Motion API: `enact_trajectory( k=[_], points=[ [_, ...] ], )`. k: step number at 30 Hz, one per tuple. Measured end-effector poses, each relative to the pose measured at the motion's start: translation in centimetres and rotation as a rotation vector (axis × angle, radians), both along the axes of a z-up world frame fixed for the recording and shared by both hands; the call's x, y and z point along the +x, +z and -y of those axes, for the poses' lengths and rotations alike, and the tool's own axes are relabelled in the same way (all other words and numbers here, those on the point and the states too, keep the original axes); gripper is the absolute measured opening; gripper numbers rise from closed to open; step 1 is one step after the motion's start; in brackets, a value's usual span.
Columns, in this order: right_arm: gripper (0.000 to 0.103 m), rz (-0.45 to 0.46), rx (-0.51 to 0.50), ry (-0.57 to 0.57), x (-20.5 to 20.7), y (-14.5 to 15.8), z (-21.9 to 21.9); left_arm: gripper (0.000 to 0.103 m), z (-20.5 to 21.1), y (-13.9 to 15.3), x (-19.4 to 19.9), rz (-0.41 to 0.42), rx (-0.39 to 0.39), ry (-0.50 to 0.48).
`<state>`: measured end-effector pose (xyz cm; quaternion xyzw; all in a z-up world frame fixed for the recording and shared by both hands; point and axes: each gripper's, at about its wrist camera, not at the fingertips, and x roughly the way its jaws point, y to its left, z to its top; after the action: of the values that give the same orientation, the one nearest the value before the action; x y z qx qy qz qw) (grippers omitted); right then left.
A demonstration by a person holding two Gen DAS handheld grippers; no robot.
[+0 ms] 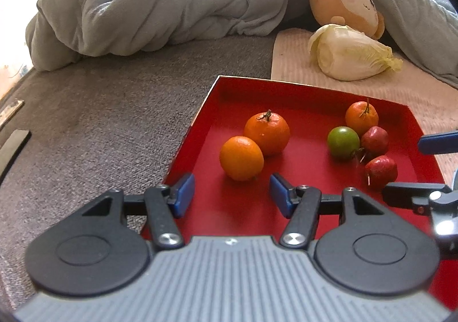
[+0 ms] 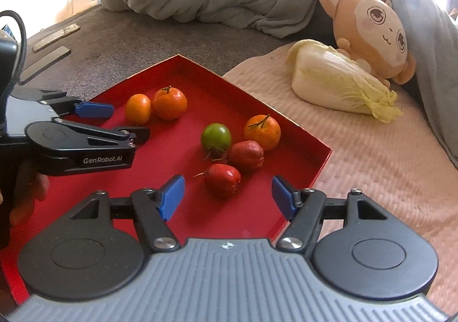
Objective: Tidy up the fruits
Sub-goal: 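Grasp the large orange tomato with the left gripper while the right grasps a red tomato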
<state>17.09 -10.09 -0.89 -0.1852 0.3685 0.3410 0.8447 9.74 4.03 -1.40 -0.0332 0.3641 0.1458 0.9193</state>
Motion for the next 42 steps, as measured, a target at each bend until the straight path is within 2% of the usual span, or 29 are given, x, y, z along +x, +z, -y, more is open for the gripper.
enact_trajectory(
  k=[9,13,18,21,24,30,32,34,42],
  points=[
    [0.071,-0.045,-0.025,-0.008,0.8,-1.4,-1.8,0.061,-0.7,0.1,0.6,0.026,-0.021,-0.034],
    [0.062,-0.061,-0.033,-0.019,1.3,-1.9,-2.4,0.060,-1.1,0.1,1.3,0.040,-0.034,-0.045],
    [0.059,-0.074,-0.018,-0.050,2.0,-2.1,-2.6,0.059,-1.0,0.0,1.8,0.050,-0.034,-0.054],
    [0.056,-0.087,-0.012,-0.062,2.2,-2.2,-2.9,0.046,-1.2,-0.1,2.0,0.048,-0.060,-0.069],
    [0.056,-0.095,-0.009,-0.073,2.3,-2.2,-3.0,0.039,-1.0,-0.1,2.1,0.042,-0.032,-0.071],
    [0.056,-0.102,-0.006,-0.082,2.3,-2.2,-2.8,0.038,-1.0,-0.1,2.2,0.043,-0.034,-0.071],
    [0.046,-0.103,-0.006,-0.075,2.2,-2.1,-2.9,0.038,-1.1,0.0,2.2,0.046,-0.038,-0.072],
    [0.040,-0.102,-0.008,-0.064,2.2,-2.1,-3.1,0.038,-1.2,0.0,2.0,0.049,-0.042,-0.068],
    [0.039,-0.101,-0.026,-0.034,1.4,-1.9,-3.2,0.038,-1.3,0.1,1.2,0.051,-0.045,-0.054]
  ],
)
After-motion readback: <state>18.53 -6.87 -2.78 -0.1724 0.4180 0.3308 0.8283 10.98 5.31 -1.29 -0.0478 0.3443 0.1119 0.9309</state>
